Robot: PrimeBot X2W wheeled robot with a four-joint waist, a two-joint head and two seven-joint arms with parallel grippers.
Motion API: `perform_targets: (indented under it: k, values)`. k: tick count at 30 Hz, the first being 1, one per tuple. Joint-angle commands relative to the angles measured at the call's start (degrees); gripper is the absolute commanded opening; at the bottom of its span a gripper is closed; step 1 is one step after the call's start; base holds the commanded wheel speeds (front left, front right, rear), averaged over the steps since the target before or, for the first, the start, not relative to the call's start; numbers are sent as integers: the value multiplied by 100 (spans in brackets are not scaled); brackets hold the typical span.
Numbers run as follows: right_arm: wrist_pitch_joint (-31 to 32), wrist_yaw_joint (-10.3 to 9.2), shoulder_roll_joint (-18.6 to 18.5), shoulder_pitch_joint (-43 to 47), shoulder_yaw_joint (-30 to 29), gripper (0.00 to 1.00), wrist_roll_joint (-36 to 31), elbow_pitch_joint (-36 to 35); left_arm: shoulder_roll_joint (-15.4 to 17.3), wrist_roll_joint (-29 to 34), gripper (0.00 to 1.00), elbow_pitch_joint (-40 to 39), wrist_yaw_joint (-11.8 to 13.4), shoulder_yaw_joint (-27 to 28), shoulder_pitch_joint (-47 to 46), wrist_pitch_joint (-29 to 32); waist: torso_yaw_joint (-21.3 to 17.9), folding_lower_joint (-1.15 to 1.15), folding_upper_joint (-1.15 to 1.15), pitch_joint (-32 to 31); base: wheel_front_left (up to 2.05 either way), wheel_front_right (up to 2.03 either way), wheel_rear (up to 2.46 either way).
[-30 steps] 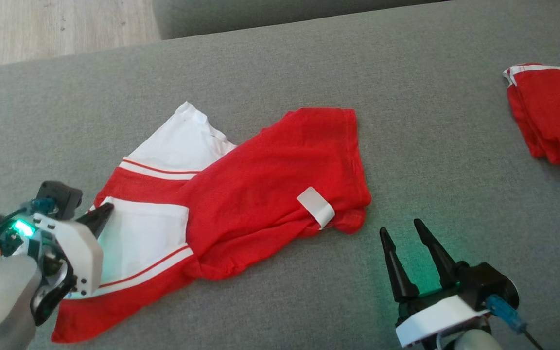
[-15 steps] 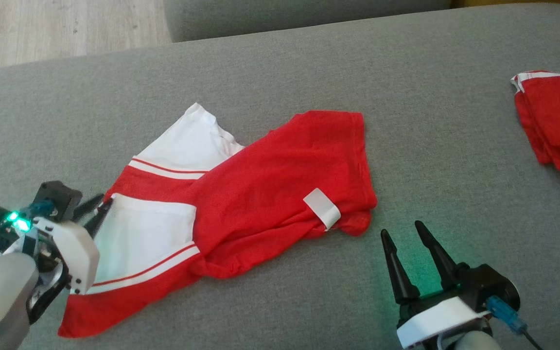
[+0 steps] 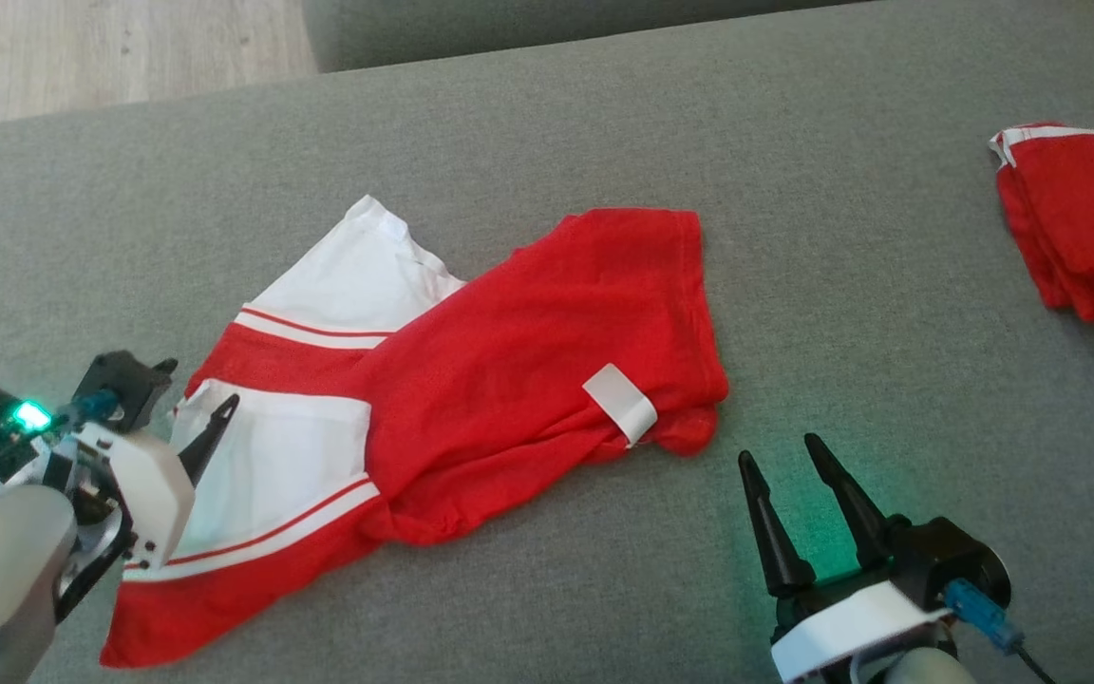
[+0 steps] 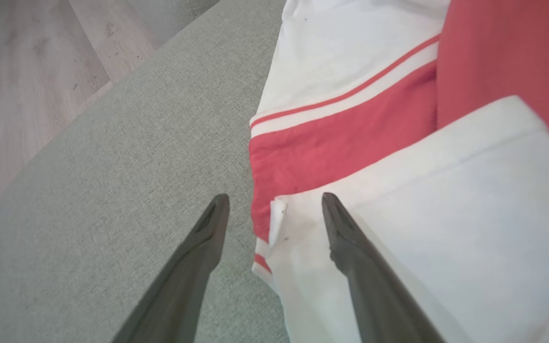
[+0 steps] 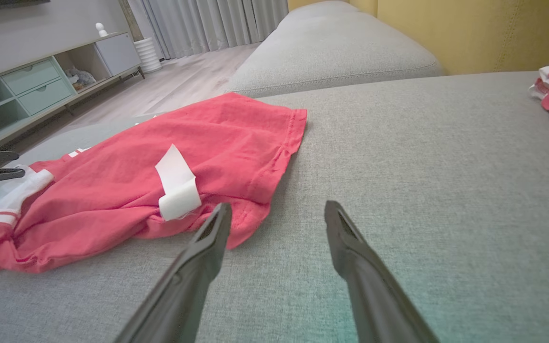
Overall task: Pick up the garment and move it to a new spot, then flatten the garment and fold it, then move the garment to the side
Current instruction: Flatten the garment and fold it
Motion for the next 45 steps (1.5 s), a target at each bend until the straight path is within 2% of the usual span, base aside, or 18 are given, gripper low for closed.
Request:
perform_targets:
  k: [1, 4, 5, 6, 8, 9, 10, 11, 19, 23, 27, 28, 37, 45]
  values:
    - [-63, 39, -28, -177, 141, 100, -34, -152, 261, 44, 100, -38, 61, 206, -332, -56, -15, 0, 0, 24, 0, 0, 0]
    - [-63, 39, -28, -198, 140, 100, -31, -156, 259, 73, 98, 16, 69, 178, -365, -51, -33, 0, 0, 62, 0, 0, 0]
    - [-63, 39, -28, -201, 138, 100, -29, -158, 259, 66, 67, 34, 66, 172, -369, -46, -37, 0, 0, 71, 0, 0, 0]
    - [-63, 39, -28, -204, 135, 100, -29, -160, 259, 57, 56, 48, 62, 167, -373, -46, -40, 0, 0, 81, 0, 0, 0]
    - [-63, 39, -28, -210, 129, 100, -27, -164, 255, 30, 27, 70, 51, 156, -379, -45, -42, 0, 0, 96, 0, 0, 0]
    - [-63, 39, -28, -212, 125, 100, -27, -166, 256, 22, 23, 78, 45, 147, -385, -46, -42, 0, 0, 103, 0, 0, 0]
    - [-63, 39, -28, -214, 118, 100, -26, -167, 254, 15, 2, 84, 39, 138, -391, -50, -40, 0, 0, 109, 0, 0, 0]
    - [-63, 39, -28, -217, 113, 100, -27, -167, 249, 8, 0, 89, 35, 129, -395, -56, -38, 0, 0, 113, 0, 0, 0]
    - [-63, 39, -28, -202, 105, 100, -32, -145, 261, 45, 0, 41, 66, 66, -402, -166, 12, 0, 0, 40, 0, 0, 0]
    - [-63, 39, -28, -124, 55, 100, -52, -94, 317, 100, 0, -238, 207, 76, -354, -291, 83, 0, 0, -76, 0, 0, 0]
    - [-63, 39, -28, -13, -13, 100, -71, -30, 465, 153, 0, -777, 473, 138, -244, -405, 197, 0, 0, -232, 0, 0, 0]
    - [-63, 39, -28, 37, -39, 100, -81, -5, 585, 150, 0, -1108, 610, 188, -163, -434, 260, 0, 0, -305, 0, 0, 0]
    - [-63, 39, -28, 100, -65, 100, -1, 294, 1249, 57, 0, -2769, 1243, 393, 347, -298, 656, 0, 0, -489, 0, 0, 0]
    - [-63, 39, -28, -232, -44, 100, 316, 959, 1648, 136, 0, -3427, 1687, 629, 440, -354, 920, 0, 0, -452, 0, 0, 0]
